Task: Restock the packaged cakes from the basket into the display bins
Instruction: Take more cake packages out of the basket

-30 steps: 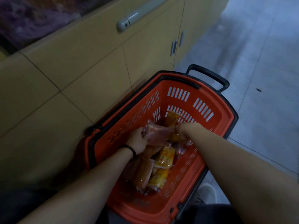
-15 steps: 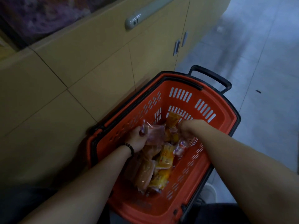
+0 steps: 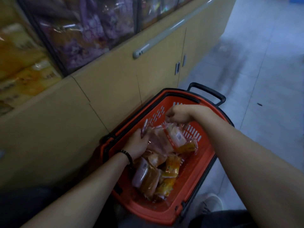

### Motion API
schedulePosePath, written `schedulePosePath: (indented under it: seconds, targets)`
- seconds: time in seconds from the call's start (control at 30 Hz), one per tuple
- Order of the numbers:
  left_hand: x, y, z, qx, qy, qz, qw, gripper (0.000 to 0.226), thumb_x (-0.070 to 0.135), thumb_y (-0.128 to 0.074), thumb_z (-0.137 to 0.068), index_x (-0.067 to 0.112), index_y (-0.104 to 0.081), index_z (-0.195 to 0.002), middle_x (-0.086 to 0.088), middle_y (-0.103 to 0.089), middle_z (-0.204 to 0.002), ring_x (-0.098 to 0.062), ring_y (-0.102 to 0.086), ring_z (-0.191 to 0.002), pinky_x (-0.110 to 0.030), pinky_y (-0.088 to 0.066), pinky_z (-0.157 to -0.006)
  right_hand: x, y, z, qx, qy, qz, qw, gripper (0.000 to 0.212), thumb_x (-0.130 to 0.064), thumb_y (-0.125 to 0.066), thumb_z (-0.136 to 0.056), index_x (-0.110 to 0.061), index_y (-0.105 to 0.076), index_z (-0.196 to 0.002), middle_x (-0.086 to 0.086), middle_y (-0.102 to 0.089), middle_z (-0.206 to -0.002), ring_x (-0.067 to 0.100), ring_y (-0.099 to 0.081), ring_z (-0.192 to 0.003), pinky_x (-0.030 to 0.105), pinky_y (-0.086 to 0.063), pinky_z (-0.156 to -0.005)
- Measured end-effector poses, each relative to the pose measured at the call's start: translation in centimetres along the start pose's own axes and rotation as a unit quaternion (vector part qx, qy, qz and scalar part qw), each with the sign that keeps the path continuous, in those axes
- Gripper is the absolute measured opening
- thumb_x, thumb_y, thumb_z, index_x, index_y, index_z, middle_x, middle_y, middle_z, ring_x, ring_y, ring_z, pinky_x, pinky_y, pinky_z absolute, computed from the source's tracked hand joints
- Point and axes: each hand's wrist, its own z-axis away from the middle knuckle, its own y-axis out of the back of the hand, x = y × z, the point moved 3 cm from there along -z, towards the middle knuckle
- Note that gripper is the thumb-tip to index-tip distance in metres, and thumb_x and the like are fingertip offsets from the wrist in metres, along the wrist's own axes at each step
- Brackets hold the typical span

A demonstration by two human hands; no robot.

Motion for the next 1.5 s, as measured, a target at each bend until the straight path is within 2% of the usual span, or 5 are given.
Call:
schedulePosePath:
  seconds: [0.43, 0.63, 0.97, 1.1, 1.5]
  targets:
    - [5.6, 6.5, 9.4, -0.001, 0.082, 0.204, 0.976, 0.029, 0.033, -0.068, -0.098, 0.015, -0.069, -0.12, -0.023, -0.07, -0.123, -0.039, -0.074, -0.099, -0.055, -0.063, -0.071, -9.9, 4.1, 14.9, 0.173, 0.181, -0.098, 0.963, 0.024, -0.026, -0.055, -0.109, -0.03, -0.066, -0.088, 0.0, -0.063, -0.089, 0.021, -0.071, -0.077, 0.031, -0.059, -0.058]
    - [6.2, 8.0, 12.4, -0.051, 0.119, 0.325, 0.937, 0.056, 0.056, -0.049, -0.103, 0.01, -0.066, -0.13, -0.015, -0.077, -0.106, -0.03, -0.076, -0.089, -0.044, -0.064, -0.068, -9.9, 1.0, 16.8, 0.307, 0.241, -0.112, 0.914, 0.016, -0.033, -0.054, -0.107, -0.038, -0.064, -0.095, -0.005, -0.047, -0.108, 0.009, -0.055, -0.098, 0.024, -0.042, -0.078]
    - [7.9, 7.8, 16.3, 0.003, 0.018, 0.395, 0.919, 0.039, 0.031, -0.072, -0.088, 0.008, -0.073, -0.119, -0.007, -0.079, -0.096, -0.011, -0.075, -0.074, -0.021, -0.059, -0.059, -9.4, -2.5, 17.1, 0.242, 0.234, -0.324, 0.884, 0.015, -0.031, -0.072, -0.098, -0.037, -0.073, -0.111, 0.0, -0.067, -0.115, 0.019, -0.072, -0.098, 0.051, -0.064, -0.083]
    - [8.1, 7.9, 20.2, 0.048, -0.033, 0.44, 0.896, 0.026, 0.012, -0.071, -0.095, 0.011, -0.072, -0.122, -0.013, -0.078, -0.114, -0.024, -0.078, -0.096, -0.029, -0.062, -0.065, -9.6, -2.1, 17.7, 0.131, 0.194, -0.492, 0.839, 0.053, -0.029, -0.087, -0.082, -0.025, -0.067, -0.13, 0.019, -0.068, -0.127, 0.034, -0.074, -0.106, 0.059, -0.059, -0.095]
    - [14.0, 12.8, 30.2, 0.083, -0.218, 0.377, 0.896, 0.047, 0.025, -0.069, -0.092, 0.014, -0.058, -0.137, -0.013, -0.07, -0.132, -0.039, -0.069, -0.118, -0.057, -0.058, -0.093, -16.3, -1.0, 26.4, 0.14, 0.332, -0.463, 0.81, 0.038, -0.004, -0.071, -0.089, -0.005, -0.071, -0.127, 0.021, -0.075, -0.118, 0.039, -0.073, -0.105, 0.05, -0.059, -0.092]
